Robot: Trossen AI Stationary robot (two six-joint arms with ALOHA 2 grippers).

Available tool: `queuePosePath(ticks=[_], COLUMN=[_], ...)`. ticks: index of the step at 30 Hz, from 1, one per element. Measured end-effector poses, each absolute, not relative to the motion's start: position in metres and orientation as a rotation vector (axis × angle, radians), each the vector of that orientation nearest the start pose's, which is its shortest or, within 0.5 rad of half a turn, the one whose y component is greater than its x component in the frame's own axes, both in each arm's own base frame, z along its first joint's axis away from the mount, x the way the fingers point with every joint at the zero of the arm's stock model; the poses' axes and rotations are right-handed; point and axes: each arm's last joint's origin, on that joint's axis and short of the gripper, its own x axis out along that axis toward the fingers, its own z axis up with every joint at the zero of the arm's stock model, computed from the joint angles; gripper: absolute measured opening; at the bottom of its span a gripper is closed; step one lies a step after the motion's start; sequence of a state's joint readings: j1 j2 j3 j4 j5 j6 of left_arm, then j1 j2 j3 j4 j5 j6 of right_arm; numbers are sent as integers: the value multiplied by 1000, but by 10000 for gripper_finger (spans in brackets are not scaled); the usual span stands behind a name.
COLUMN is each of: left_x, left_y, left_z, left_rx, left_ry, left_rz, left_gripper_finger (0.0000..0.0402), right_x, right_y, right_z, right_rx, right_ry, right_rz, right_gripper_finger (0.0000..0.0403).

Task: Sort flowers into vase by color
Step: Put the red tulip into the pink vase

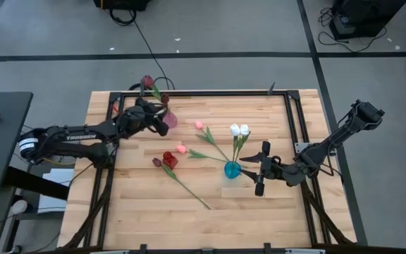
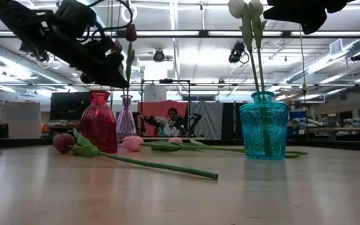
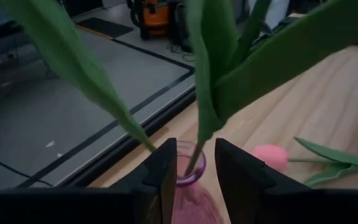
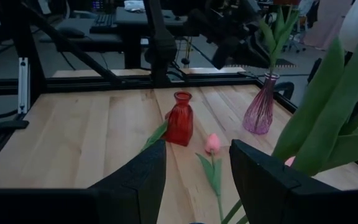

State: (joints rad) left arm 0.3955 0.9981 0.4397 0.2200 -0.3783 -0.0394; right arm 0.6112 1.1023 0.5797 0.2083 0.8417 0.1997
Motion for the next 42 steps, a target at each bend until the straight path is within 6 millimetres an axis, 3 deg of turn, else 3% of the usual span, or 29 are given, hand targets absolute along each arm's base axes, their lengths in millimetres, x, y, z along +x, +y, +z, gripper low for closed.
queuePosePath(ticks=[7, 14, 21, 24, 29, 35, 42], left_x=[174, 166, 168, 171, 178, 180, 179], left_y=[63, 28, -10, -25, -42, -52, -70], left_z=[235, 247, 245, 248, 255, 254, 243], left_rx=[-4, -53, -119, -154, -169, -162, -188], left_ry=[258, 191, 212, 172, 75, 68, 105], left_rz=[713, 542, 229, 95, 11, 121, 230], left_gripper_finger=[116, 116, 115, 115, 115, 115, 115], right_x=[197, 197, 205, 220, 265, 313, 351], right_y=[112, 112, 125, 136, 153, 171, 196], right_z=[242, 242, 233, 223, 202, 177, 130], right_rx=[-4, -1, 11, -10, -54, -26, 1], right_ry=[210, 211, 267, 312, 413, 483, 602], right_rz=[-252, -245, 25, 63, 70, 25, -16], right_gripper_finger=[187, 187, 187, 186, 175, 167, 167])
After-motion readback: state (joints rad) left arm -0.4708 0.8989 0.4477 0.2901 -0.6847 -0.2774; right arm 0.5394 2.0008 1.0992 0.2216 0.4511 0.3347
